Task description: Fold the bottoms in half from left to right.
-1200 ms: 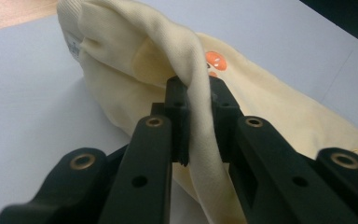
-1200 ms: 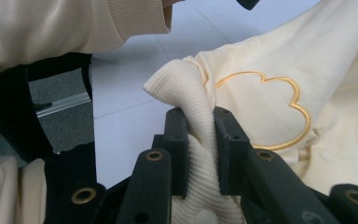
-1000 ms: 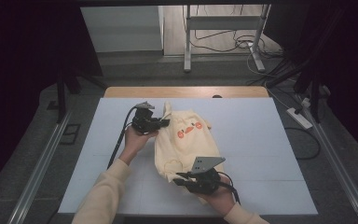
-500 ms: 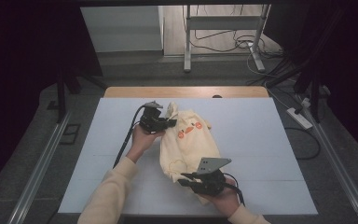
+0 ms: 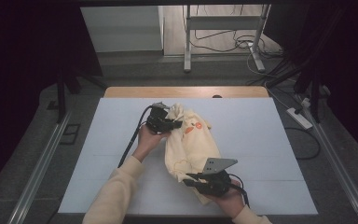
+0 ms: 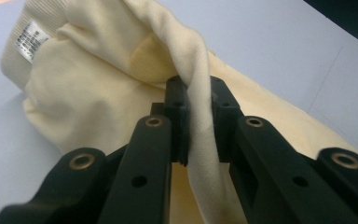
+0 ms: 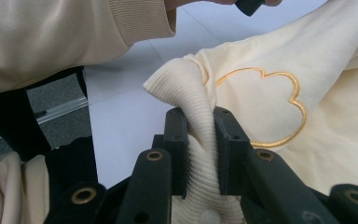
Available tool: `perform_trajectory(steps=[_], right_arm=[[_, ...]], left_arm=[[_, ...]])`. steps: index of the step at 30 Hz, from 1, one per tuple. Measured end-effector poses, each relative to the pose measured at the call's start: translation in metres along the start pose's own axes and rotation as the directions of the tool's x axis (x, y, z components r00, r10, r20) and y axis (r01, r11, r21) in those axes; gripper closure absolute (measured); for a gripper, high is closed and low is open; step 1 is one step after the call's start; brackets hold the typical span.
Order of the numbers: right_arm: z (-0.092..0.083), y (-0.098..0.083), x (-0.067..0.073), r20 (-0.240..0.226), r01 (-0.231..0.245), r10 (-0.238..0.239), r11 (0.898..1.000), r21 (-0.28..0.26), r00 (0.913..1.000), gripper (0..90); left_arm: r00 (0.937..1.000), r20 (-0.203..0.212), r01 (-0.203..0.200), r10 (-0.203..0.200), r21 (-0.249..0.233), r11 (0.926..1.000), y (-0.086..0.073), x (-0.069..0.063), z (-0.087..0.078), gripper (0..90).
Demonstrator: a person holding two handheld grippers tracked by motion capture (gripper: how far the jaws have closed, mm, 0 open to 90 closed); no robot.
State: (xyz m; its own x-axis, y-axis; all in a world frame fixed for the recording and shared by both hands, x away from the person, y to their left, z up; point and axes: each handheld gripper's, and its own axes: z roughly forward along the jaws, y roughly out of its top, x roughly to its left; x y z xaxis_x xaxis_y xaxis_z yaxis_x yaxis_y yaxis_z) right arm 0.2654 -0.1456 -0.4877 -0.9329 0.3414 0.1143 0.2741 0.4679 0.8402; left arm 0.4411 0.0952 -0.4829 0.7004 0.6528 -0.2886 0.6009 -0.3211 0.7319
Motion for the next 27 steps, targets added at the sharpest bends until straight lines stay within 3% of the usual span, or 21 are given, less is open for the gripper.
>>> perform_trajectory(steps=[27], right_arm=[[-0.023, -0.016, 0.000, 0.035, -0.044, 0.044, 0.999, 0.004, 0.9984, 76.6]], left_arm=[[0.9993, 0.032, -0.020, 0.018, 0.055, 0.9983, 0.004, -0.015, 0.035, 80.0]])
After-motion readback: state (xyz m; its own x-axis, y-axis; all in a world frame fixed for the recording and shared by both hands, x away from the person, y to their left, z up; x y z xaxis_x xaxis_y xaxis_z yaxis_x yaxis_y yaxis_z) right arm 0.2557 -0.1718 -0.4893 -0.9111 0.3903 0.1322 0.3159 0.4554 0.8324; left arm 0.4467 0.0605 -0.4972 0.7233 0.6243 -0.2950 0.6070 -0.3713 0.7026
